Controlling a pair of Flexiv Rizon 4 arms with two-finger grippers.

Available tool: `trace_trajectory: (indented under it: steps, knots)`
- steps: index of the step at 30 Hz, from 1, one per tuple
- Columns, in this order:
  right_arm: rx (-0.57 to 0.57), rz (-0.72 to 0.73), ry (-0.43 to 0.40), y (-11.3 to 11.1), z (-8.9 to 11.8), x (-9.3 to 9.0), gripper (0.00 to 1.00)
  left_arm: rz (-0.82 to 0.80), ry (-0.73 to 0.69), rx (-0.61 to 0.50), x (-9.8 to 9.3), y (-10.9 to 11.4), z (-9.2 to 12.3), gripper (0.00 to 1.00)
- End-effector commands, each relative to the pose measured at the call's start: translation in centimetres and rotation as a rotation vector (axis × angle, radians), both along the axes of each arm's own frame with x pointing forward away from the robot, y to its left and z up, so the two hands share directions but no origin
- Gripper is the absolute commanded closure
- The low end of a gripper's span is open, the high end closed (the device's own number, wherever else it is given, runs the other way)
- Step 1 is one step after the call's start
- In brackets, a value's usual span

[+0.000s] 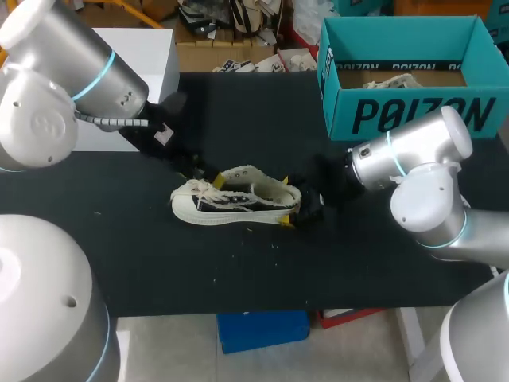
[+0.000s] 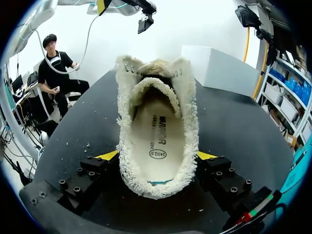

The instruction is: Take the shoe out of the shoebox, open the shoe tongue, remove and reinsert the insole, then place the shoe into the shoebox

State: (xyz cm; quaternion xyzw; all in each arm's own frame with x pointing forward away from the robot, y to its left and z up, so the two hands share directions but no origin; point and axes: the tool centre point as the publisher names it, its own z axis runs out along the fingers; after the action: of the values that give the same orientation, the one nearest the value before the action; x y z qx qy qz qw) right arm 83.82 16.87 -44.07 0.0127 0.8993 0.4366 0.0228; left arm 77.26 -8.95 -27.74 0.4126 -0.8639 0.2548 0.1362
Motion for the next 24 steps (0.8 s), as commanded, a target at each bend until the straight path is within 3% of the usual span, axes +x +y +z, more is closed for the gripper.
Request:
trace_trajectory:
  steps: [1, 6, 9, 23, 24]
  knots:
    - [-0.001, -0.002, 0.0, 0.1, -0.1, 0.0, 1.0, 0.135, 0.032, 0.13, -0.2, -1.4, 0.1, 0.0]
    - [-0.001, -0.002, 0.0, 0.1, -0.1, 0.0, 1.0, 0.327, 0.114, 0.263, 0.7, -1.8, 0.4, 0.0]
    - [-0.001, -0.002, 0.0, 0.1, -0.1, 0.0, 1.0, 0.401, 0.145, 0.281, 1.4, -1.7, 0.6, 0.0]
    - [-0.001, -0.002, 0.0, 0.1, -0.1, 0.0, 1.0, 0.412, 0.147, 0.318, 1.6, -1.7, 0.3, 0.0]
    - [-0.001, -0.002, 0.0, 0.1, -0.1, 0.0, 1.0, 0.406, 0.13, 0.381, 1.7, -2.0, 0.1, 0.0]
